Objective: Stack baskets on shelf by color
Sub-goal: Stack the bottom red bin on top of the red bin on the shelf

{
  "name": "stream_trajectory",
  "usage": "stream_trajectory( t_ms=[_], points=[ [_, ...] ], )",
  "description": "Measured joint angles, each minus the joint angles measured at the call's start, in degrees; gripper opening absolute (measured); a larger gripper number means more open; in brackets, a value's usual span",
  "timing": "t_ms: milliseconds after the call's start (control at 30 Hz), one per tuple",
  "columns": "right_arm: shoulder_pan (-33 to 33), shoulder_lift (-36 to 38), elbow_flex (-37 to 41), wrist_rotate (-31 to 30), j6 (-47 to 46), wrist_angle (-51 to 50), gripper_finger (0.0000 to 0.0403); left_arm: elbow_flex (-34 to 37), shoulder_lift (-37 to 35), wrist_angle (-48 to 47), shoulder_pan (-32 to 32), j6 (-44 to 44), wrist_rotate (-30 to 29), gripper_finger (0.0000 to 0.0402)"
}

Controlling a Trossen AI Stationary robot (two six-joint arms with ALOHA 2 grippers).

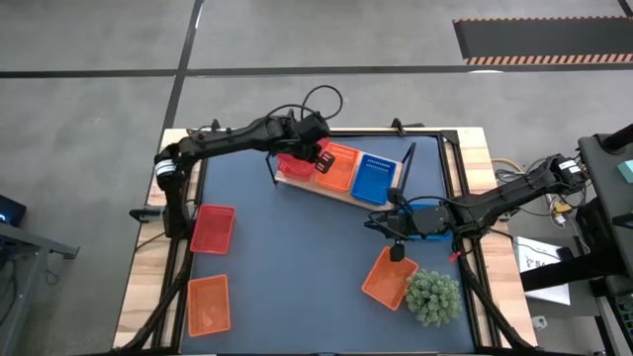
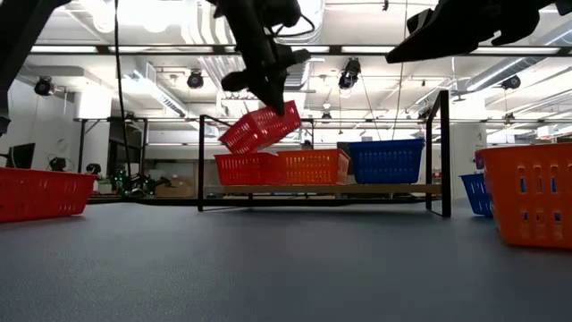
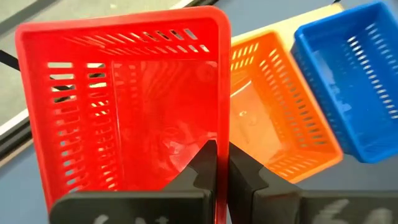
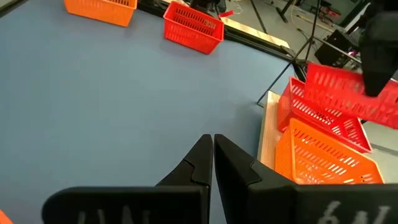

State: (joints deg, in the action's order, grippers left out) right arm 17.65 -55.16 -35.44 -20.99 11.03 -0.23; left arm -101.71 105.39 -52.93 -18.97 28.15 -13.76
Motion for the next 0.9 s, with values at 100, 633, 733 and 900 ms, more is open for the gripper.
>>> stream_trajectory(
  t_ms=[100, 633, 733, 900],
  points=[
    [0.0, 0.0, 0.0, -0.01, -0.05, 0.0, 0.0009, 0.0, 1.31, -0.01, -0.2, 0.04, -0.08, 0.0],
    [0.0, -0.02, 0.0, 0.0, -0.14, 0.02, 0.0009, 0.0, 2.11, 0.0, -1.19, 3.16, -1.77, 0.0],
    [0.0, -0.02, 0.0, 0.0, -0.15, 0.02, 0.0009, 0.04, 2.11, 0.02, -1.17, 3.19, -2.77, 0.0],
    [0.0, -0.02, 0.0, 0.0, -0.15, 0.02, 0.0009, 0.09, 2.11, 0.09, -1.21, 3.19, -3.13, 0.0]
  ],
)
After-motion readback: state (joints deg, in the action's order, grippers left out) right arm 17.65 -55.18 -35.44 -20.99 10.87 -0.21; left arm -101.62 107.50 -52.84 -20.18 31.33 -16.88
